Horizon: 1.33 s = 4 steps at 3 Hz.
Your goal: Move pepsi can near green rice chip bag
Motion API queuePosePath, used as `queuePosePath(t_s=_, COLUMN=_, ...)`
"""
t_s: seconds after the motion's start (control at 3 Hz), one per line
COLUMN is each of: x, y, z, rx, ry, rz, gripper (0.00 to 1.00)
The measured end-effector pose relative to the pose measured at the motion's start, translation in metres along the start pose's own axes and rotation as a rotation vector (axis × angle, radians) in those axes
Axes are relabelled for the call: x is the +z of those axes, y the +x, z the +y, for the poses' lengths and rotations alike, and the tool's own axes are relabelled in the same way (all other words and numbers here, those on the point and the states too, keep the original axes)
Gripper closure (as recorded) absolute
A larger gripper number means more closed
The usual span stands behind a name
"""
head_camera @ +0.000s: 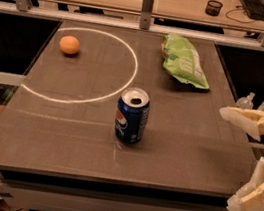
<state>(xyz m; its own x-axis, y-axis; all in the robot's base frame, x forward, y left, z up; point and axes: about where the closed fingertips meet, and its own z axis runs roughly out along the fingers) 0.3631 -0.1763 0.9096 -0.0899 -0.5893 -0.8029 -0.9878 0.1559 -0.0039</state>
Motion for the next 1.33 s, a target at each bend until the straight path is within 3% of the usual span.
queuePosePath(t_s=0.33, x=0.010, y=-0.005, z=-0.001, rx=0.025, ry=0.058, rz=-0.050, gripper=0.00)
queuePosePath(t_s=0.67, x=0.049, y=-0.015, z=0.003, rx=0.064, ry=0.139, rz=-0.211, gripper=0.00)
queuePosePath(t_s=1.33, x=0.090, y=-0.029, z=-0.029, rx=0.069, ry=0.301, rz=-0.450, gripper=0.00)
